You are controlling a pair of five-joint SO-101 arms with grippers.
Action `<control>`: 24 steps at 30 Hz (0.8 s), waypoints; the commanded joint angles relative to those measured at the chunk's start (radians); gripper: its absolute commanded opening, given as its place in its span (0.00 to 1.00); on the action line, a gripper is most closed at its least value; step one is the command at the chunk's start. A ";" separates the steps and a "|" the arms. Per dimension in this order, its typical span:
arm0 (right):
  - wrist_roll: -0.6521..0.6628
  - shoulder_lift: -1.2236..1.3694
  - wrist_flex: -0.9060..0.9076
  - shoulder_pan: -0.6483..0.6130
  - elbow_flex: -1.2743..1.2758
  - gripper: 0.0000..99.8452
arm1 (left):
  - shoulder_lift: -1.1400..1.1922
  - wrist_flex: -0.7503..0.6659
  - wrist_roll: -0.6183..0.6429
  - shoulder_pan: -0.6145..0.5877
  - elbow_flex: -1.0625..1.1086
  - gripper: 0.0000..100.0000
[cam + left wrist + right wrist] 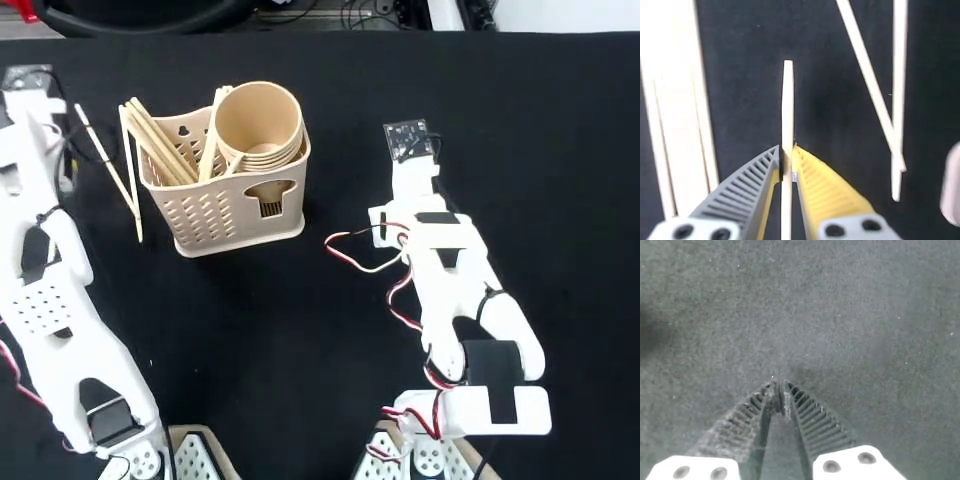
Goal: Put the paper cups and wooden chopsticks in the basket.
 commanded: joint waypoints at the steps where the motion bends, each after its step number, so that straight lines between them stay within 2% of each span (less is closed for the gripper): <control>1: 0.009 -0.004 0.003 -0.015 -0.050 0.01 | -0.014 0.232 0.012 -0.005 -0.338 0.03; 5: 0.009 -0.004 0.003 -0.015 -0.050 0.01 | -0.048 0.227 0.161 -0.051 -0.496 0.03; 9: 0.009 -0.004 0.003 -0.015 -0.050 0.01 | -0.140 0.227 0.224 -0.076 -0.467 0.03; 13: 0.009 -0.004 0.003 -0.015 -0.050 0.01 | -0.331 0.227 0.325 -0.084 -0.263 0.03; 18: 0.009 -0.004 0.003 -0.015 -0.050 0.01 | -0.686 0.218 0.351 -0.071 0.042 0.03; 24: 0.009 -0.002 0.003 -0.015 -0.048 0.01 | -1.034 0.035 0.354 -0.056 0.363 0.03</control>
